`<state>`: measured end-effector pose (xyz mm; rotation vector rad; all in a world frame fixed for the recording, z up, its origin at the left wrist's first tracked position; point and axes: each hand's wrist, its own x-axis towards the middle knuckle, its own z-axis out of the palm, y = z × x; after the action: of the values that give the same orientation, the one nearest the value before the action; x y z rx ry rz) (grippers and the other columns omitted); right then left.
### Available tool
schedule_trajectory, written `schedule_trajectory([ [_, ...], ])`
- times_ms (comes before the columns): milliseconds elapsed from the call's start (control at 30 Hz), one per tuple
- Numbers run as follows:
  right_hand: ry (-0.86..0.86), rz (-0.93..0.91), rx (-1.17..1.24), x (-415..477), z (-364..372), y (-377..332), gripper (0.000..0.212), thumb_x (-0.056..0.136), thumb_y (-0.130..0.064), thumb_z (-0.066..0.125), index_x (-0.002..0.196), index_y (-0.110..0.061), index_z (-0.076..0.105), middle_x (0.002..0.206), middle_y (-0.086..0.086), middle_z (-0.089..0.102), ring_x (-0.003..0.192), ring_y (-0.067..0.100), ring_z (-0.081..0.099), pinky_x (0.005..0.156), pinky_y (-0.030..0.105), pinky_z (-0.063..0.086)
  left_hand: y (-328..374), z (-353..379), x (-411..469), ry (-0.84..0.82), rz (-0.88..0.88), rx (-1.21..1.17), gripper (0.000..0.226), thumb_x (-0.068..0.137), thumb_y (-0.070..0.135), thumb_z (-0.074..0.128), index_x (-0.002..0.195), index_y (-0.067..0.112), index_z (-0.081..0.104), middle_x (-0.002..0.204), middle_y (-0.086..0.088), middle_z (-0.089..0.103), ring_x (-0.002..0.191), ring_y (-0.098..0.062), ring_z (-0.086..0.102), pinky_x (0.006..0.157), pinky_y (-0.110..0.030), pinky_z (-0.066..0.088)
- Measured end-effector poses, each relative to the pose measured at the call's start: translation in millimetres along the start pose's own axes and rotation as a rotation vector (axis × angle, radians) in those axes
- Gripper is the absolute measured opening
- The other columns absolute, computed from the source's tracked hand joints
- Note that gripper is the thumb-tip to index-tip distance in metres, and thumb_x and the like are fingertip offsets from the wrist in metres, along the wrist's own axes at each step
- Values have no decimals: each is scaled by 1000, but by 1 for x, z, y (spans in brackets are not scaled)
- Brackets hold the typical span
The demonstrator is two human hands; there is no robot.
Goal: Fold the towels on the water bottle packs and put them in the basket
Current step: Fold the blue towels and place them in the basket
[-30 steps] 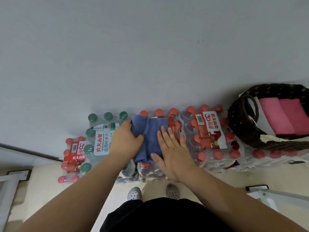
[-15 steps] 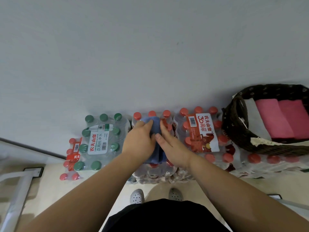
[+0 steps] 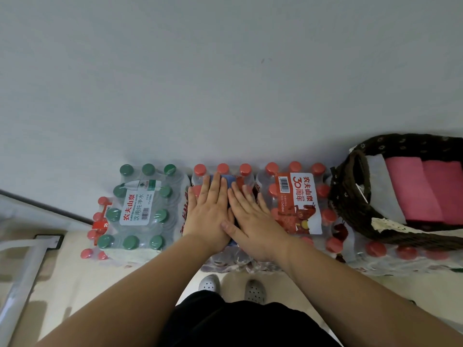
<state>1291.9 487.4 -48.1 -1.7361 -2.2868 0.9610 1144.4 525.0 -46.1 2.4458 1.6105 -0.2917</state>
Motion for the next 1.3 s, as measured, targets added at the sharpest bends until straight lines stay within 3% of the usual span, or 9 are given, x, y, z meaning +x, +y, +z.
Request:
schedule_trajectory([
  [167,-39,33,-7,4,0,1,83,92,-76,5,154,-28,-22,160,-13,-30,144,8,-34,122,46,-12,-1,3,5,-13,16,15,83,86,52,15,148,17,-28,160,-7,-29,145,-29,-31,120,-57,-5],
  [333,-48,59,14,4,-2,-1,85,90,-77,5,154,-28,-21,160,-14,-29,144,7,-33,122,43,-14,-4,0,4,-4,73,-62,83,76,57,-3,144,19,-31,159,-4,-32,145,-26,-33,121,-52,-10],
  [433,-26,86,51,2,-3,-7,84,87,-78,1,154,-32,-20,160,-16,-27,145,5,-31,122,41,-14,-17,3,3,55,164,-260,79,85,54,-1,156,21,-9,160,-1,-26,146,-22,-30,122,-49,-7],
  [567,27,148,-45,0,5,-15,71,95,-64,3,153,-31,-20,160,-15,-27,146,7,-30,123,40,-12,-41,8,-4,173,142,-479,65,93,52,20,155,31,26,164,-15,-8,152,-30,-8,123,-47,2],
  [767,79,233,-98,1,12,-25,63,104,-48,18,151,-29,-19,158,-15,-27,148,12,-25,123,38,-10,-57,3,4,71,197,-376,69,88,62,34,152,35,31,142,-20,46,137,-42,35,114,-56,27],
  [867,114,259,19,2,8,-26,66,106,-38,32,156,-25,-8,157,-18,-20,150,13,-19,124,36,-7,-53,-6,8,106,198,-492,72,80,56,46,146,27,45,132,-18,50,120,-38,48,105,-45,39],
  [1000,249,287,333,0,0,-31,63,105,-23,43,159,-19,11,165,-9,5,152,8,0,125,31,4,-41,-23,4,70,218,-699,68,86,25,68,148,24,41,146,-15,33,126,-30,44,94,-13,25],
  [1133,448,305,491,-12,-25,-35,52,106,-21,42,155,-18,27,164,-1,21,149,5,16,122,22,12,-18,-49,3,147,238,-858,64,85,18,72,144,24,46,146,-9,30,118,-17,45,84,6,24],
  [1300,634,244,640,-47,-84,-31,48,106,-29,42,152,-40,30,154,-15,34,139,-5,33,112,14,28,37,-98,-2,205,357,-1103,59,88,22,70,140,38,45,136,8,33,112,-1,53,91,-8,46],
])
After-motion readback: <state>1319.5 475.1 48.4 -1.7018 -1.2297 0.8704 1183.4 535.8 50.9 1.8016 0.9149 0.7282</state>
